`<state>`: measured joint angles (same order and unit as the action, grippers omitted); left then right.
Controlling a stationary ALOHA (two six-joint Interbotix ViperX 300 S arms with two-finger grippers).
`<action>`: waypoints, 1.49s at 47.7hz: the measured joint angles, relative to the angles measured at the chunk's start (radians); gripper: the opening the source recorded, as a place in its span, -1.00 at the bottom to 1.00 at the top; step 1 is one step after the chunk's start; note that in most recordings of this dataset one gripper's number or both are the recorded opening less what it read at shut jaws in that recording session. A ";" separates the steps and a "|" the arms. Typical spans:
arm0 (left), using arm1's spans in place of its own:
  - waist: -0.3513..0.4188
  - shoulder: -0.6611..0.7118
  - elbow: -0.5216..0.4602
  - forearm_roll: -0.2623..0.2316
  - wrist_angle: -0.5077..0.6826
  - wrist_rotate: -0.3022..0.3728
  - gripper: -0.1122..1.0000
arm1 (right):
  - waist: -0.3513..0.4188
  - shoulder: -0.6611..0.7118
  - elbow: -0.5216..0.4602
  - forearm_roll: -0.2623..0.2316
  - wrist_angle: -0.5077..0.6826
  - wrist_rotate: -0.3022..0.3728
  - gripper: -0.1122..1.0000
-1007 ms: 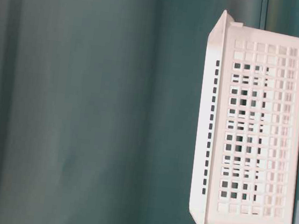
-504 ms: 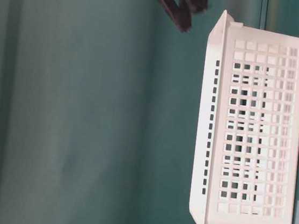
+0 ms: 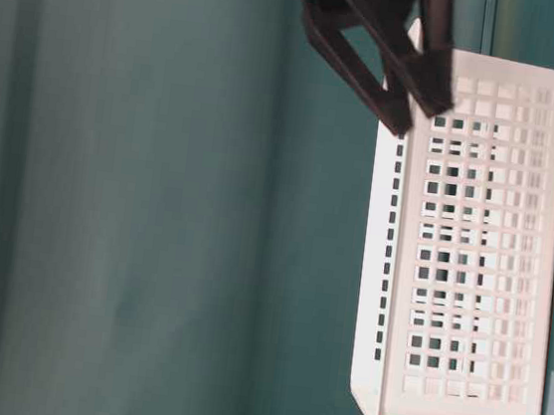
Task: Put the tape in the middle into the white basket.
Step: 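Move the open right gripper left toward the teal tape roll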
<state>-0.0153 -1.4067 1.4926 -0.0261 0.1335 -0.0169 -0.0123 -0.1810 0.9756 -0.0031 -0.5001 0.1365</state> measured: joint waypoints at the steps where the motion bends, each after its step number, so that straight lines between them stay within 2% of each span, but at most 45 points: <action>1: 0.000 0.000 0.000 -0.002 0.000 0.000 -0.99 | 0.002 0.006 -0.002 0.000 0.000 0.005 1.00; 26: 0.000 -0.002 0.000 -0.002 0.000 0.000 -0.99 | 0.034 0.132 -0.052 -0.002 0.000 0.060 1.00; 42: 0.000 0.000 0.000 -0.002 0.000 0.000 -0.99 | 0.049 0.196 -0.091 -0.002 0.003 0.069 1.00; 51: 0.000 0.000 0.000 0.000 0.000 0.000 -0.99 | 0.057 0.232 -0.112 -0.002 0.002 0.110 1.00; 71: 0.000 -0.002 0.000 -0.002 0.000 0.000 -0.99 | 0.060 0.298 -0.147 -0.002 0.011 0.146 1.00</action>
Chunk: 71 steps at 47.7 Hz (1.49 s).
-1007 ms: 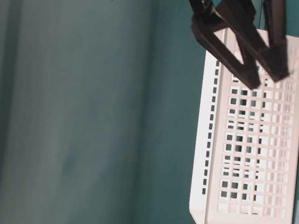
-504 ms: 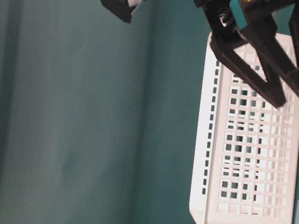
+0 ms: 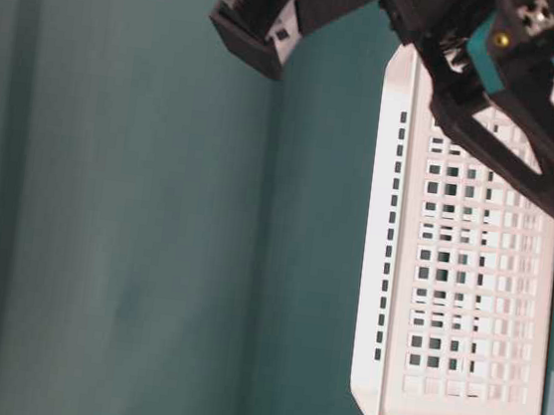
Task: Put the tape in the middle into the white basket.
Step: 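Move the open right gripper left toward the teal tape roll, then lower the right gripper around the tape roll and close on it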
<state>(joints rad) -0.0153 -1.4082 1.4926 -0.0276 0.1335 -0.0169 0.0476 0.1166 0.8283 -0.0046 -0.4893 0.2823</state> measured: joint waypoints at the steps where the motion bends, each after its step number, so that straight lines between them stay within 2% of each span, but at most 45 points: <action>1: 0.000 0.000 0.000 0.000 0.000 0.000 -0.99 | 0.000 0.003 -0.003 0.000 0.003 0.003 1.00; 38: 0.000 0.000 0.015 0.002 -0.018 0.000 -0.99 | 0.008 0.115 -0.092 0.000 0.080 0.031 1.00; 71: 0.000 0.000 0.014 0.000 -0.018 0.000 -0.99 | 0.008 0.161 -0.126 0.000 0.101 0.044 1.00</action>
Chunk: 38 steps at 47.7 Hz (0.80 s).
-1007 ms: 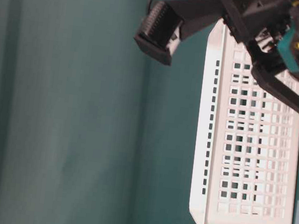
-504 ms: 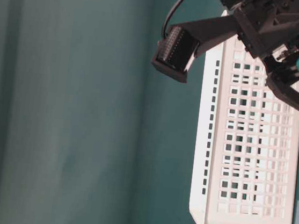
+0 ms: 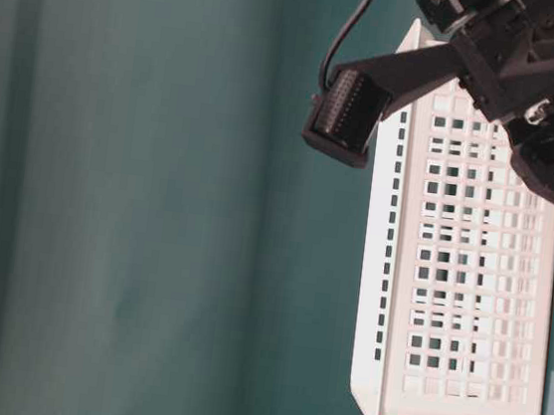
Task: Put the tape in the middle into the white basket.
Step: 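Lower the right gripper around the tape roll and close on it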
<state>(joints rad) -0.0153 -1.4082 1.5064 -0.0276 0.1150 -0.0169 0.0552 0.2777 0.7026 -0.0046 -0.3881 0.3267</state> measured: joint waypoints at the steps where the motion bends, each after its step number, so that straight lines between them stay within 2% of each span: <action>1: 0.000 0.000 0.002 0.002 0.000 0.000 -0.99 | 0.000 0.000 0.000 0.000 0.003 0.000 1.00; 38: 0.000 0.002 0.002 0.000 0.000 0.000 -0.99 | 0.000 0.025 -0.031 0.000 0.023 0.000 1.00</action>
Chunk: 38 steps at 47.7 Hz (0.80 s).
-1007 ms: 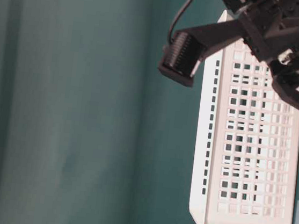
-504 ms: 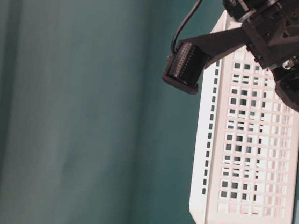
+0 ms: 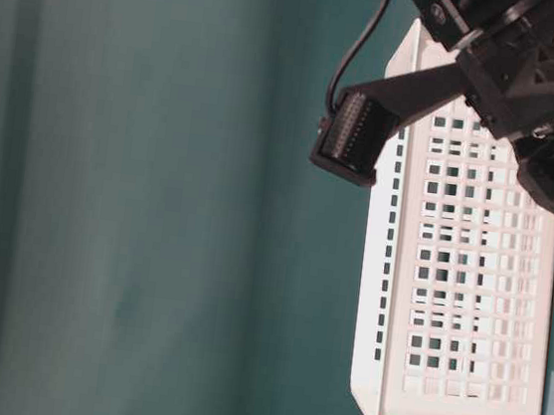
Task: Put the tape in the middle into the white basket.
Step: 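Lower the right gripper around the tape roll and close on it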
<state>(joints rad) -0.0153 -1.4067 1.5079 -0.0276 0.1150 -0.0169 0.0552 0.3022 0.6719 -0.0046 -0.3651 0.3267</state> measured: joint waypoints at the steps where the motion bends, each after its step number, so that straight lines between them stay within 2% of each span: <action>1: 0.000 -0.002 -0.002 0.000 0.000 0.000 -0.99 | 0.000 0.002 0.000 0.000 0.000 0.000 1.00; 31: 0.000 -0.002 0.000 0.000 0.000 0.000 -0.99 | 0.000 0.012 -0.012 0.000 0.041 -0.002 0.98; 34: 0.000 -0.002 0.000 0.000 0.000 0.000 -0.99 | 0.000 0.012 -0.014 0.000 0.041 -0.003 0.89; 38: 0.000 -0.002 -0.002 0.000 0.000 0.000 -0.99 | -0.002 0.012 -0.012 0.000 0.041 -0.005 0.59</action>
<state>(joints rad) -0.0153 -1.4082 1.5064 -0.0276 0.1150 -0.0169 0.0537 0.3145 0.6596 -0.0046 -0.3237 0.3221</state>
